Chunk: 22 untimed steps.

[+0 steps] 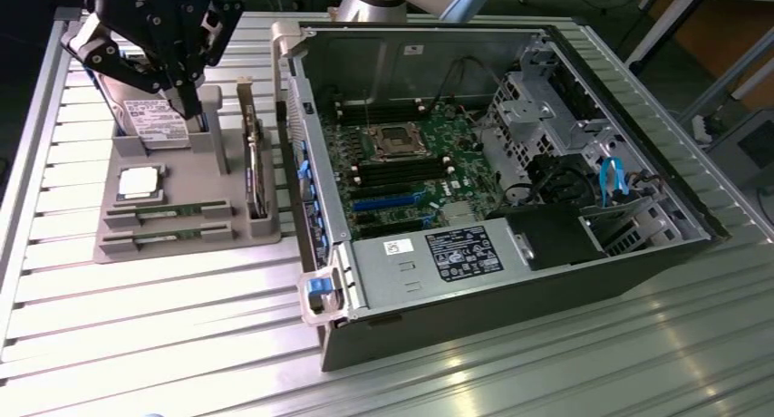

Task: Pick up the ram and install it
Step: 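Pick up the ram and move it above insertion slot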

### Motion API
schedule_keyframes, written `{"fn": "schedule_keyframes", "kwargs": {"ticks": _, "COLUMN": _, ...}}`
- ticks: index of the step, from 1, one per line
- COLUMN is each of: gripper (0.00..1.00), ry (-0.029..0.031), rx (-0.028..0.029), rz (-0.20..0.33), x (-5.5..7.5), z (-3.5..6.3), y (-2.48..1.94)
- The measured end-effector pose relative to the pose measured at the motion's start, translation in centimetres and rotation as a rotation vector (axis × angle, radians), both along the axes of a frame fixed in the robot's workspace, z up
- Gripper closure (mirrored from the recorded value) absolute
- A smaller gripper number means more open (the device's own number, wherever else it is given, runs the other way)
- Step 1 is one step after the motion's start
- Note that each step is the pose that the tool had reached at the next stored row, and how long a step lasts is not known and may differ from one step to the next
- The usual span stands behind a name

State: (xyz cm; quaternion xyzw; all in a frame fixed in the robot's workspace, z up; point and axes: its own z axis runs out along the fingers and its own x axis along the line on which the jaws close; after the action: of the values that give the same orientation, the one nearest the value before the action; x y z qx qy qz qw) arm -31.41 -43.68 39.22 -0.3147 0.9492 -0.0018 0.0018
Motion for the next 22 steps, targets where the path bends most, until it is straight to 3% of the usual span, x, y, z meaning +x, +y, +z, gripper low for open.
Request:
{"fn": "schedule_keyframes", "kwargs": {"ticks": 4, "gripper": 0.91, "ry": 0.0000, "rx": -0.0020, "rz": 0.027, "x": 0.00, "z": 0.00, "y": 0.00}}
{"fn": "schedule_keyframes", "kwargs": {"ticks": 12, "gripper": 0.91, "ry": 0.0001, "rx": -0.0105, "rz": 0.155, "x": 0.00, "z": 0.00, "y": 0.00}}
{"fn": "schedule_keyframes", "kwargs": {"ticks": 22, "gripper": 0.91, "ry": 0.0007, "rx": -0.0290, "rz": 0.301, "x": 0.00, "z": 0.00, "y": 0.00}}
